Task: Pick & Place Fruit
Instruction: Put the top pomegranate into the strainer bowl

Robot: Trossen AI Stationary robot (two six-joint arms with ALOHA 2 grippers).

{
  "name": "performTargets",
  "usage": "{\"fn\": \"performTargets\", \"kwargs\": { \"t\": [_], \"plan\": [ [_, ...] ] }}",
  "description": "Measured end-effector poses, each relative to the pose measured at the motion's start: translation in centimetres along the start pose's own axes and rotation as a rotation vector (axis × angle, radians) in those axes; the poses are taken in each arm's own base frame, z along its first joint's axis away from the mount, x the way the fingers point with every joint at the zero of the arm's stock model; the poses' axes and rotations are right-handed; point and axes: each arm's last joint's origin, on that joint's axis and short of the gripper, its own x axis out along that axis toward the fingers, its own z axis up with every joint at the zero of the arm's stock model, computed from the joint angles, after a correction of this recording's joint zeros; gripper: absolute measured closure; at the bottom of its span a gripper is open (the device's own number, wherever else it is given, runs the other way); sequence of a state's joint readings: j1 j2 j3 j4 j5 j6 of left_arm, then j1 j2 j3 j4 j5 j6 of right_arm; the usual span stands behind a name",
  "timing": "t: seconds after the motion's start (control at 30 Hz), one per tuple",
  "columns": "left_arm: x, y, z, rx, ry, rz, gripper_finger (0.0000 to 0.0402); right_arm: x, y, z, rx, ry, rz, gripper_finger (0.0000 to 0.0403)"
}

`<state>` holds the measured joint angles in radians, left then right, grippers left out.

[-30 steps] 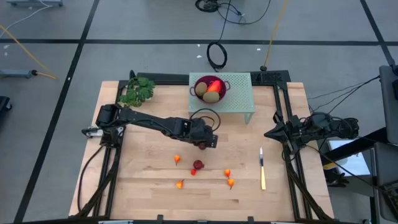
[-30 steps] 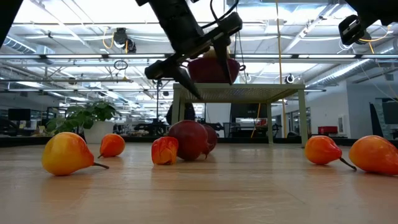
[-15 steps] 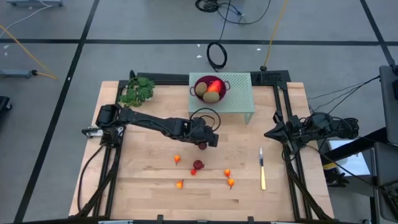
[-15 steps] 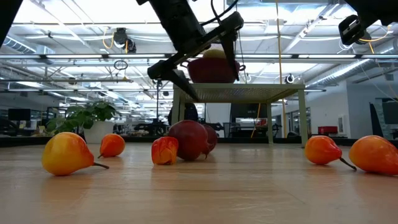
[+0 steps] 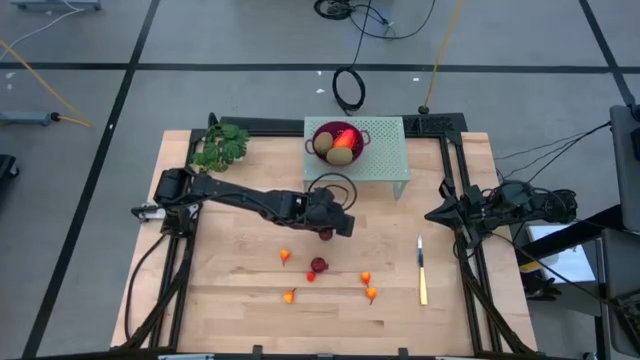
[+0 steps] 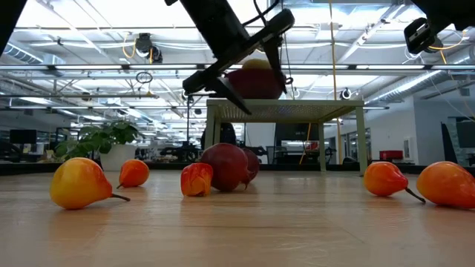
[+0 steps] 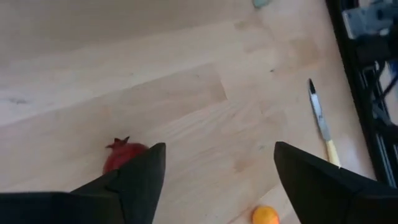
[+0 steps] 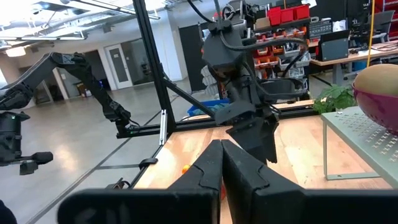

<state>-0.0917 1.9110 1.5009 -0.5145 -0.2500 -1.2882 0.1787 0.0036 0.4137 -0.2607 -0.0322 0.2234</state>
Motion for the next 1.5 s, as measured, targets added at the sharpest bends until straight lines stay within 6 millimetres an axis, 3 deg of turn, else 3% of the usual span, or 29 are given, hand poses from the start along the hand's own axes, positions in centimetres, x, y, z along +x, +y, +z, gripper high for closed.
{"fn": "performTargets", "kwargs": {
  "t": [0.3,0.57,0.9,1.27,1.5],
  "plan": [
    [-0.2,1.4,-0.9,-0.156,0.074,0.152,0.0115,0.0,0.0,0.0,0.000,0.000,0.000,0.0399],
    [-0.2,1.5,-1.0,-0.223,0.097,0.161,0.0115,0.0,0.0,0.0,-0.005,0.000,0.000,0.0399],
    [3.4,2.6,-2.3,-0.260,0.210,0.237,0.0114,0.0,0.0,-0.1,-0.006,0.006,-0.002,0.0399],
    [3.7,2.9,-1.3,-0.238,0.188,0.242,0.0115,0.0,0.0,-0.1,-0.004,0.006,-0.002,0.0399],
    [5.6,3.7,-1.0,-0.225,0.222,0.267,0.0114,0.0,0.0,-0.1,-0.004,0.006,-0.002,0.0399]
  ]
}}
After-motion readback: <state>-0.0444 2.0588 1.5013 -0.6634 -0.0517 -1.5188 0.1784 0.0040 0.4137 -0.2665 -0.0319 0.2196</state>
